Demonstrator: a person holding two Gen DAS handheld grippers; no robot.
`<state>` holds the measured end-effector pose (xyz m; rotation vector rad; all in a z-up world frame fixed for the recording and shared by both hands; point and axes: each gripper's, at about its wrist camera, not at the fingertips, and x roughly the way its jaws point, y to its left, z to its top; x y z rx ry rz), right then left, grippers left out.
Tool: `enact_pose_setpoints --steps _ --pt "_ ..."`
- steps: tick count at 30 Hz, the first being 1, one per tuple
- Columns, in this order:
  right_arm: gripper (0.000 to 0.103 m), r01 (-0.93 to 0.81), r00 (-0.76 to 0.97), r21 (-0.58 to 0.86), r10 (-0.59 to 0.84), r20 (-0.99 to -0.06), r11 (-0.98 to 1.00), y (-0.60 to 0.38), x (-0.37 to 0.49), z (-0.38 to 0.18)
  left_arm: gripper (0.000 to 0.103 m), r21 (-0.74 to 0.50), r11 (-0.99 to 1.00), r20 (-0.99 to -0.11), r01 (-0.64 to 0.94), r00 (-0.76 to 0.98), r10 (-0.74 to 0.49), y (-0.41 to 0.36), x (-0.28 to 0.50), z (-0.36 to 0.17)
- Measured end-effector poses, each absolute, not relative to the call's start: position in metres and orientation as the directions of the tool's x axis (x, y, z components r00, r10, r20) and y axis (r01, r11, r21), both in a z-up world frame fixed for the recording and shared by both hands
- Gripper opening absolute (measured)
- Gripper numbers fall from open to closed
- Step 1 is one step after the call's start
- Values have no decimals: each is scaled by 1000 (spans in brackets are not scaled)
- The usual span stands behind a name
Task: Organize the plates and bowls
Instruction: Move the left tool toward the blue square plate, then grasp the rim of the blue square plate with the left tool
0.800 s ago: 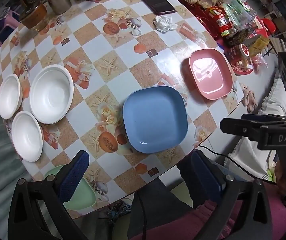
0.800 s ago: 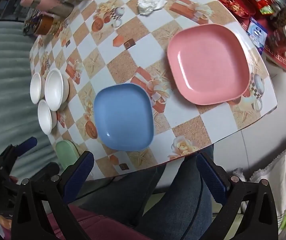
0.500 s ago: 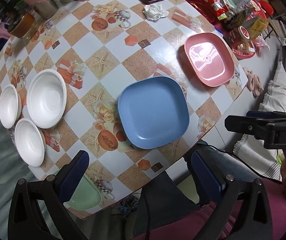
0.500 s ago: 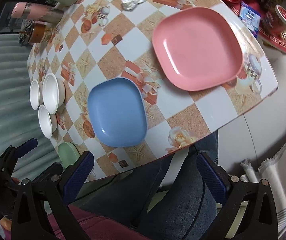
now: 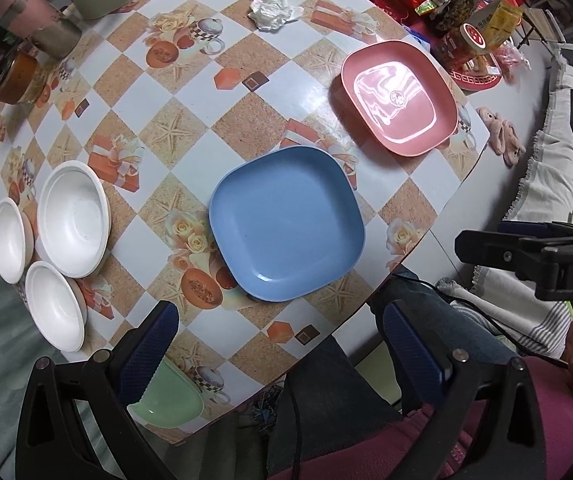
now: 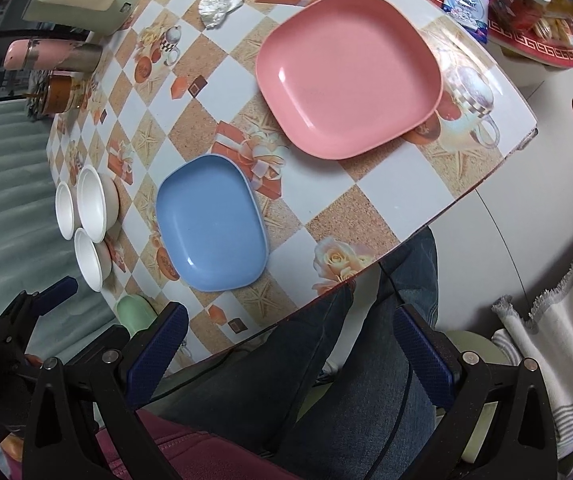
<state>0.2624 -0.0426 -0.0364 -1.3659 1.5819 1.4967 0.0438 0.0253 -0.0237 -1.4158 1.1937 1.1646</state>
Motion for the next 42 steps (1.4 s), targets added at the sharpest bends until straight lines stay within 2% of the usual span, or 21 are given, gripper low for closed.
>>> enact_pose_setpoints --steps 17,28,32,37,42 --pt "103 -910 -350 399 -309 -884 -111 -40 269 -42 103 -19 -61 -985 -998 30 -168 30 52 -36" --pt "103 -916 -350 395 -334 -875 -73 -43 276 -54 103 170 -25 -974 -985 -164 -154 32 38 -76" --pt "103 -930 -251 324 -345 -904 -172 -47 261 -63 103 190 -106 -969 -976 -169 -181 25 20 -96" --pt "103 -910 -185 302 -372 -909 -283 -57 246 -68 103 196 -172 -975 -965 -172 -141 32 9 -117" --pt "103 -912 -114 237 -347 -931 -336 -61 250 -68 103 276 -224 -953 -935 -236 -187 38 -4 -155"
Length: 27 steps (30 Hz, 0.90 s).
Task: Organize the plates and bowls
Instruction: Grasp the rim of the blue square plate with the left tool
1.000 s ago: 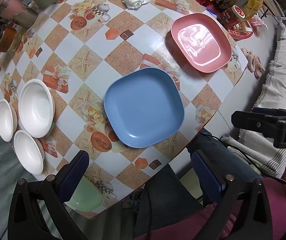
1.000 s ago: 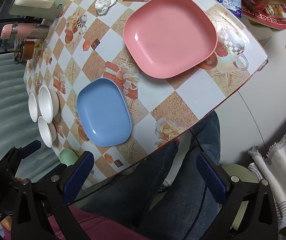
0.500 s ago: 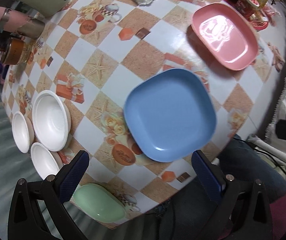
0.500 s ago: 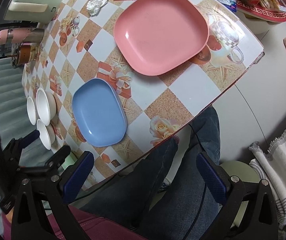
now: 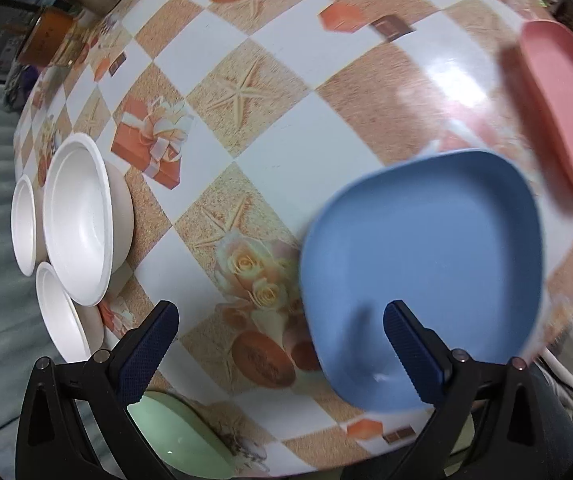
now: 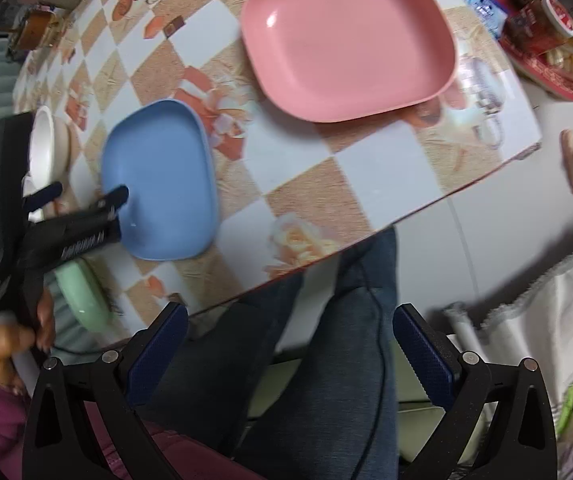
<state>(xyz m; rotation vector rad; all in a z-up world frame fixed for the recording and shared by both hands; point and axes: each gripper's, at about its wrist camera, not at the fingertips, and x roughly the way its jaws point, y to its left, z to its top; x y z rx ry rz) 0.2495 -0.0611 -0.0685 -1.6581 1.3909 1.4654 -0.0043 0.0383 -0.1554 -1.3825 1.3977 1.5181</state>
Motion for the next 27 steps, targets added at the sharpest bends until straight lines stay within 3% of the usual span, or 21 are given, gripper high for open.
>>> enact_pose_setpoints --steps 10,27 --pt "103 -874 -44 197 -332 -942 -444 -65 222 -69 103 337 -342 -933 -877 -263 -244 -17 -54 -165" --pt "103 -717 29 110 -188 -982 -688 -56 78 -118 103 156 -656 -984 -738 -57 -169 -87 -122 -148"
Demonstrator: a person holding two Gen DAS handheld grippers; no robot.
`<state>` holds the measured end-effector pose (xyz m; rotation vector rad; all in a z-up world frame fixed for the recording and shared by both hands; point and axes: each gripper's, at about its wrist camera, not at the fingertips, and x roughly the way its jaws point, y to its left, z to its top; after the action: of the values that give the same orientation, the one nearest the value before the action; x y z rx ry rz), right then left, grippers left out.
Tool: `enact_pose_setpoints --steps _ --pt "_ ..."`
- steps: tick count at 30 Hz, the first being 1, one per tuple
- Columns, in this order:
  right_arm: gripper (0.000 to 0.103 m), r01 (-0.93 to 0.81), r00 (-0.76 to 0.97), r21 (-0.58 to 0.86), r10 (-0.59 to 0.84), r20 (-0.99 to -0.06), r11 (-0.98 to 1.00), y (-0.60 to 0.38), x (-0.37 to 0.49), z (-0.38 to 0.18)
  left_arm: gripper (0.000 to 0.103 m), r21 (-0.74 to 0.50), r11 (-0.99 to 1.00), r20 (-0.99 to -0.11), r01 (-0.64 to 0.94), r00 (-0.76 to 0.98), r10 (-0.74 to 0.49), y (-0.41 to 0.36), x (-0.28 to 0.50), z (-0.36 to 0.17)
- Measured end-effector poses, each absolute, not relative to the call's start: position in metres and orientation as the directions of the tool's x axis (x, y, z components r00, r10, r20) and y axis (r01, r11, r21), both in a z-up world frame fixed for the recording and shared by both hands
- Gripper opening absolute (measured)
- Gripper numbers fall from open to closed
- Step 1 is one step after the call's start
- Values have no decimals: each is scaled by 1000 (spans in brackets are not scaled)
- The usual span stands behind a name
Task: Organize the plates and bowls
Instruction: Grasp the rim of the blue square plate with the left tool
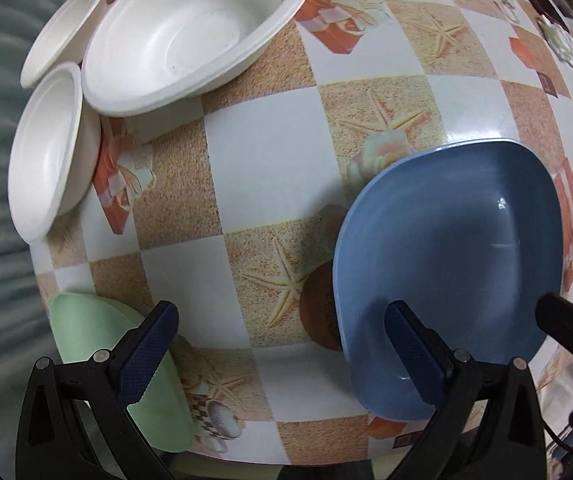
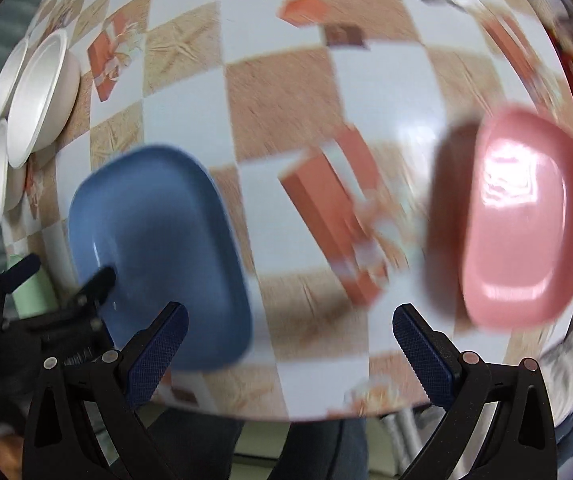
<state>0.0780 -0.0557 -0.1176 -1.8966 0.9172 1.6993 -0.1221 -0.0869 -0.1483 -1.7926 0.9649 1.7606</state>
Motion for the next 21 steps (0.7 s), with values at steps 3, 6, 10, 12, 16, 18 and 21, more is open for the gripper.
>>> enact_pose_setpoints --steps 3,6,10,12,16,18,21 --pt "103 -671 57 80 -159 -986 -737 -53 61 -123 103 119 -694 -990 -710 -29 -140 -92 -128 -155" --pt "103 -623 95 49 -138 -986 -781 -54 48 -133 103 104 -713 -992 -693 -22 -124 -102 -126 -153" --pt "103 -605 112 35 -129 -985 -796 -54 41 -141 103 53 -750 -996 -660 15 -84 -121 -126 -157" --pt "103 -595 112 34 -125 -986 -803 -55 37 -139 103 21 -765 -998 -644 33 -55 -133 -118 -157" --pt "103 -601 88 38 -113 -990 -798 -59 40 -137 103 -10 -775 -998 -632 54 -31 -144 -121 -165" --pt "103 -600 71 39 -101 -992 -799 -58 49 -133 103 -21 -776 -998 -630 58 -20 -152 -124 -167" --pt "103 -598 56 37 -89 -994 -800 -56 50 -128 103 -23 -779 -999 -626 49 -10 -160 -127 -168"
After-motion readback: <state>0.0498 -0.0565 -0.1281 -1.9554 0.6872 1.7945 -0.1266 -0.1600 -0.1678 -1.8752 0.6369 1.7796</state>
